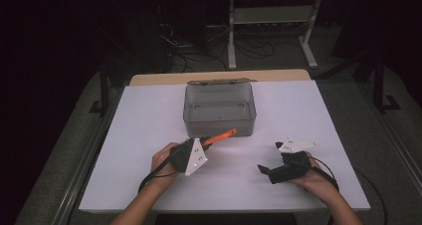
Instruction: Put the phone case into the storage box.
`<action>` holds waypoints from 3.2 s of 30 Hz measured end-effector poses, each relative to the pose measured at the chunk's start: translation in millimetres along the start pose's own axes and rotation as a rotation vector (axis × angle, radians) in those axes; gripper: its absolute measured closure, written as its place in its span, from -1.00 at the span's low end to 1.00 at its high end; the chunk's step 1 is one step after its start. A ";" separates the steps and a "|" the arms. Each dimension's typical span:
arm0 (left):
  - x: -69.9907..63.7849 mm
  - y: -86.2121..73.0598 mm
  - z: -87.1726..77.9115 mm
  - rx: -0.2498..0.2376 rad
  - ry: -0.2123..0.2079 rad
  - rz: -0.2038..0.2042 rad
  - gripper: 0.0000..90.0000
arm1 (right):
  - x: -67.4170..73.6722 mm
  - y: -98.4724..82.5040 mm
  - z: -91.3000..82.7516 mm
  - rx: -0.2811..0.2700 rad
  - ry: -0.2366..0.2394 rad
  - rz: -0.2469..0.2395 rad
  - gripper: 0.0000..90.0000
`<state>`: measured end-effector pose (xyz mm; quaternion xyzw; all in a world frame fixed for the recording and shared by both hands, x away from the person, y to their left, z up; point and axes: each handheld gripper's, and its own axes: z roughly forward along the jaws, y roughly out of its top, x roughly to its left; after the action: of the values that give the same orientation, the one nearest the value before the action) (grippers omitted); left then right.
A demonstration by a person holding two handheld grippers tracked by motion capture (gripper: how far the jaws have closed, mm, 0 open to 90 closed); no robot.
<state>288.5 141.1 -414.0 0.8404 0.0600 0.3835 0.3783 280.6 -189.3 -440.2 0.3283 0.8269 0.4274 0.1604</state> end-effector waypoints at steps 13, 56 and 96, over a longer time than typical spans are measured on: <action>11.2 -5.1 -1.7 -0.043 -0.055 -0.160 0.78 | -0.2 0.1 -0.4 -0.003 -0.002 -0.002 -1.00; 42.3 -30.9 -5.6 -0.119 -0.208 -0.593 0.78 | -0.1 0.7 -1.2 -0.007 -0.003 0.000 -1.00; 70.5 -3.8 -16.5 -0.178 -0.235 -0.604 0.77 | 0.1 1.7 -3.0 -0.022 -0.003 0.001 -1.00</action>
<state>327.1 181.1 -367.4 0.7869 0.2286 0.1581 0.5510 279.6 -190.3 -437.1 0.3273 0.8219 0.4360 0.1649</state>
